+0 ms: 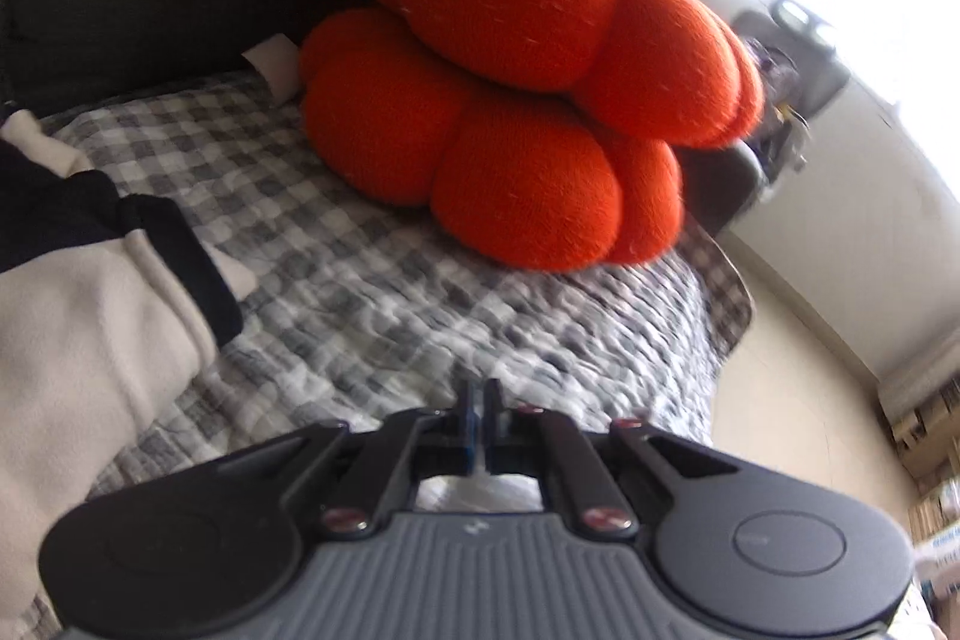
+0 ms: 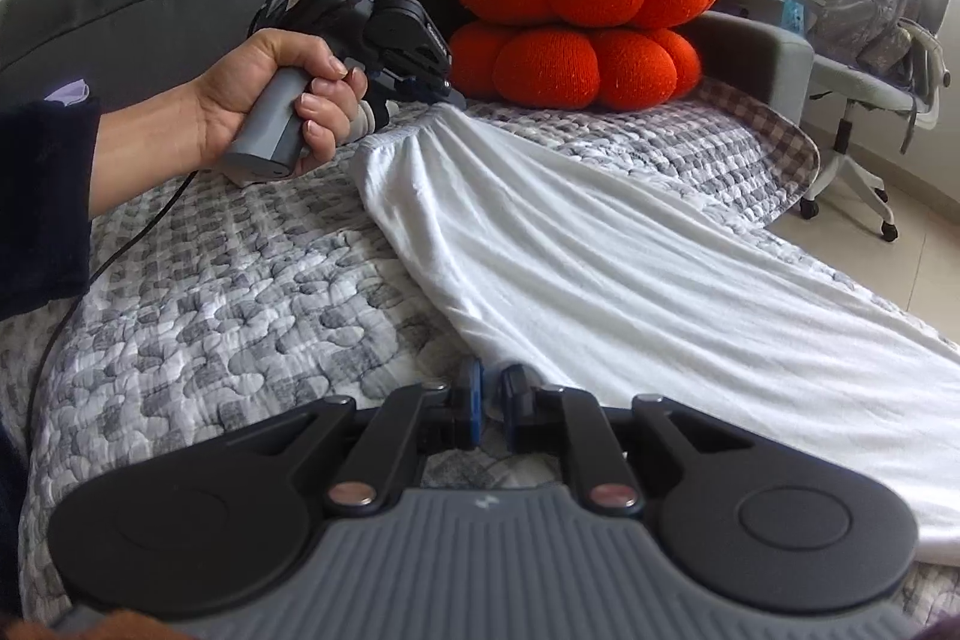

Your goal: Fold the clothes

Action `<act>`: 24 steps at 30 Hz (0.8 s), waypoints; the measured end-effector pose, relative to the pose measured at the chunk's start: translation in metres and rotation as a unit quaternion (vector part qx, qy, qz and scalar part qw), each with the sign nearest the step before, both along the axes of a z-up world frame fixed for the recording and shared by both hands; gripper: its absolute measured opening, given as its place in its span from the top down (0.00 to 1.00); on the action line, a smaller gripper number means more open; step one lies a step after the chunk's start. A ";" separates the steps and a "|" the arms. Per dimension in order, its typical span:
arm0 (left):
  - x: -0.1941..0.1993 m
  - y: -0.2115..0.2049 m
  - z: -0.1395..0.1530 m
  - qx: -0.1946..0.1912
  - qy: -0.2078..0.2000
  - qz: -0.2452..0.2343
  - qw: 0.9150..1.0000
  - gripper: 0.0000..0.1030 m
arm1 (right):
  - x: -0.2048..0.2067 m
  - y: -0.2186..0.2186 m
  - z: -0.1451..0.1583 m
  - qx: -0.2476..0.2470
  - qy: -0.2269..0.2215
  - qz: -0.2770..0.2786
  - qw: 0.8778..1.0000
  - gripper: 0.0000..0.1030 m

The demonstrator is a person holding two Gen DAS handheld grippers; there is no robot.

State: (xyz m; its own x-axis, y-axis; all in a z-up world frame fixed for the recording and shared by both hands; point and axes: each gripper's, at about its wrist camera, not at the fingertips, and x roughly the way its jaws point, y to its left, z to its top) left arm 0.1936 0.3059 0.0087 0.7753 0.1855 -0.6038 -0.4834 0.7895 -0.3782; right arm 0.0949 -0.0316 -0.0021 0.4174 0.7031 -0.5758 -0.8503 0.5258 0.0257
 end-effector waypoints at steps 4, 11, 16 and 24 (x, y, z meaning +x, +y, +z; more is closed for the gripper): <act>0.004 0.005 -0.013 -0.014 0.032 -0.001 0.999 1.00 | -0.001 0.002 -0.002 -0.009 0.004 0.004 1.000 0.86; -0.007 0.008 0.024 -0.003 -0.017 -0.021 1.000 0.94 | 0.000 0.002 -0.002 -0.008 0.012 0.002 1.000 0.84; 0.006 -0.020 0.029 0.023 0.017 -0.120 0.992 0.62 | -0.001 0.002 -0.001 -0.009 0.012 0.006 1.000 0.80; 0.014 -0.018 0.003 0.031 0.063 -0.104 0.992 0.63 | -0.014 -0.007 0.018 -0.043 0.039 0.107 0.993 0.56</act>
State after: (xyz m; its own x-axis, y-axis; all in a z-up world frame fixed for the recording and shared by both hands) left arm 0.2072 0.2877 0.0116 0.7205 0.0697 -0.6900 -0.3480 0.8969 -0.2728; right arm 0.0812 -0.0382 0.0155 0.2160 0.7180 -0.6616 -0.9400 0.3363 0.0581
